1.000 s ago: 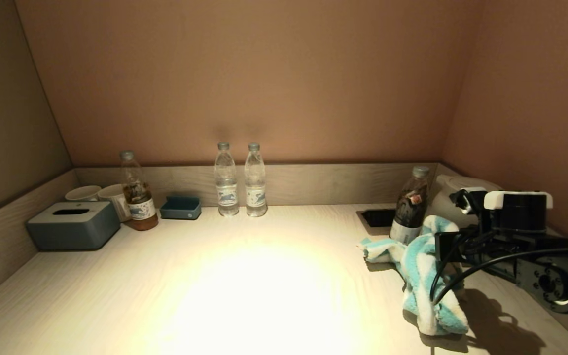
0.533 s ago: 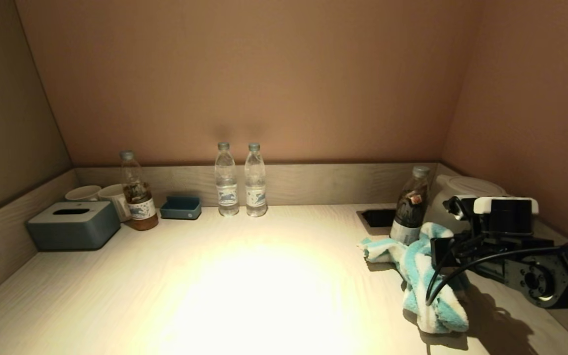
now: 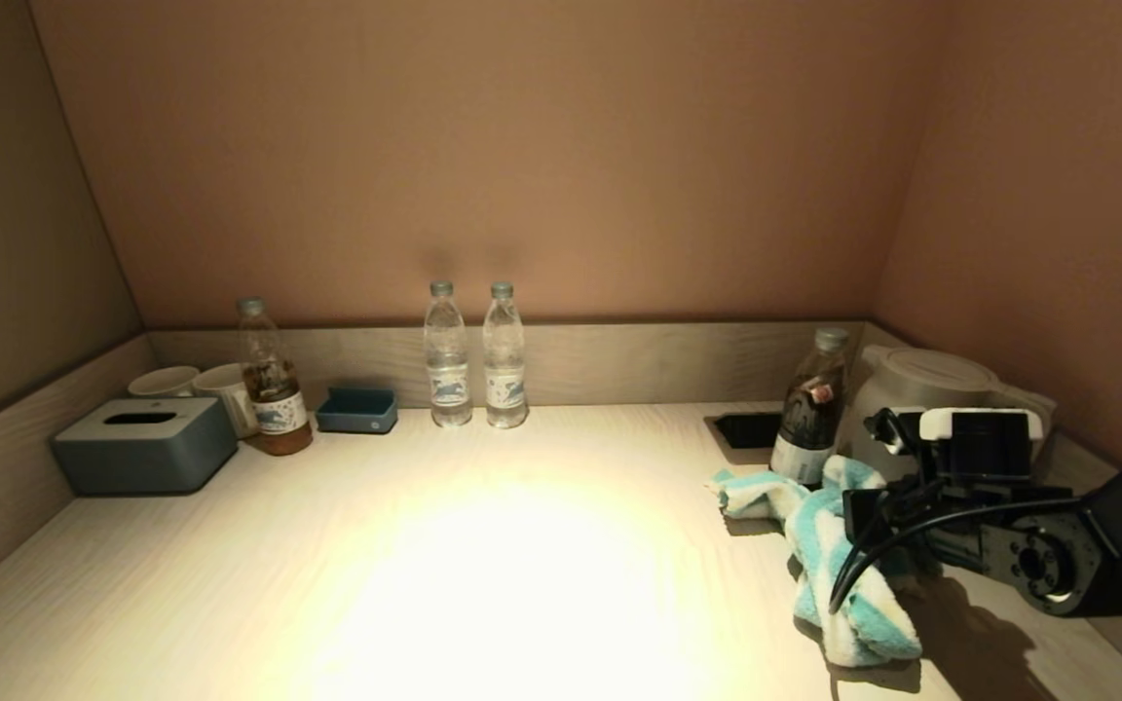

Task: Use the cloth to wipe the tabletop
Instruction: Sweep the stains on the table

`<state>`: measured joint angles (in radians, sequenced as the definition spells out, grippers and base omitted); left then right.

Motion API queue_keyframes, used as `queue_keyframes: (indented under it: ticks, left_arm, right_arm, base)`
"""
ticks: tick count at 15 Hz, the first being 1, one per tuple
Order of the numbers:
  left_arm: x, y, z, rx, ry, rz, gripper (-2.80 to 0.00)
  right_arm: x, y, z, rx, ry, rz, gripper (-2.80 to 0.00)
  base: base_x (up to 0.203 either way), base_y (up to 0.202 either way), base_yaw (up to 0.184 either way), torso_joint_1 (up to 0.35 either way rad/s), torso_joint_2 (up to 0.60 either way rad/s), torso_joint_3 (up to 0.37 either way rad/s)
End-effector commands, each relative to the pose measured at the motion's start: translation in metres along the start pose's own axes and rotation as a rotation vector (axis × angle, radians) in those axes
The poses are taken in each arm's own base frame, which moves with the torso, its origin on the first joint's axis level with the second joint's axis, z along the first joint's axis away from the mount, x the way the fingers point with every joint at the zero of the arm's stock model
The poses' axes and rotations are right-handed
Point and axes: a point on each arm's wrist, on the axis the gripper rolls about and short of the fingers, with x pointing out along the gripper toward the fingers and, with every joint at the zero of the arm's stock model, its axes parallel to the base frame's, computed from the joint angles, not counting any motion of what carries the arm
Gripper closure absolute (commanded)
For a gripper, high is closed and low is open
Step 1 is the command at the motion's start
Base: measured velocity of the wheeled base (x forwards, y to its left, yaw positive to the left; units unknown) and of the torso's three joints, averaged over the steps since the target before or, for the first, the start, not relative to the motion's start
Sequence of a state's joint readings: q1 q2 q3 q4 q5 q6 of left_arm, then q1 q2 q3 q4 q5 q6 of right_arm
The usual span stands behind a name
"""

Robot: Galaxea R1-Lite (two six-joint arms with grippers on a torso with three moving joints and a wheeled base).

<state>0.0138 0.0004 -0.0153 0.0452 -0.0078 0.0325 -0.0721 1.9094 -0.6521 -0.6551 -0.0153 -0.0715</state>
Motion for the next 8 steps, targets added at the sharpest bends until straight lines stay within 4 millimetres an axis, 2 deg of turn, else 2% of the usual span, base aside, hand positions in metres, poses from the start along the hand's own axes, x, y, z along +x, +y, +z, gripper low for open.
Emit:
queue_keyframes:
  ticks: [1,3,6,8]
  left_arm:
    - [0.0,0.0,0.0,0.0,0.0,0.001,0.0]
    - [0.0,0.0,0.0,0.0,0.0,0.0,0.0]
    - [0.0,0.0,0.0,0.0,0.0,0.002,0.0]
    - [0.0,0.0,0.0,0.0,0.0,0.002,0.0]
  right_arm:
    - [-0.012,0.0,-0.001,-0.001,-0.013,0.001,0.0]
    - [-0.027,0.002,0.001,-0.005,-0.036,0.008,0.0]
    - [-0.036,0.005,0.0,-0.012,-0.045,0.021,0.0]
    - [-0.055,0.008,0.003,-0.019,-0.088,0.036,0.0]
  base:
    - [0.0,0.0,0.0,0.0,0.0,0.0]
    - [0.0,0.0,0.0,0.0,0.0,0.0]
    - [0.0,0.0,0.0,0.0,0.0,0.0]
    - [0.0,0.0,0.0,0.0,0.0,0.0]
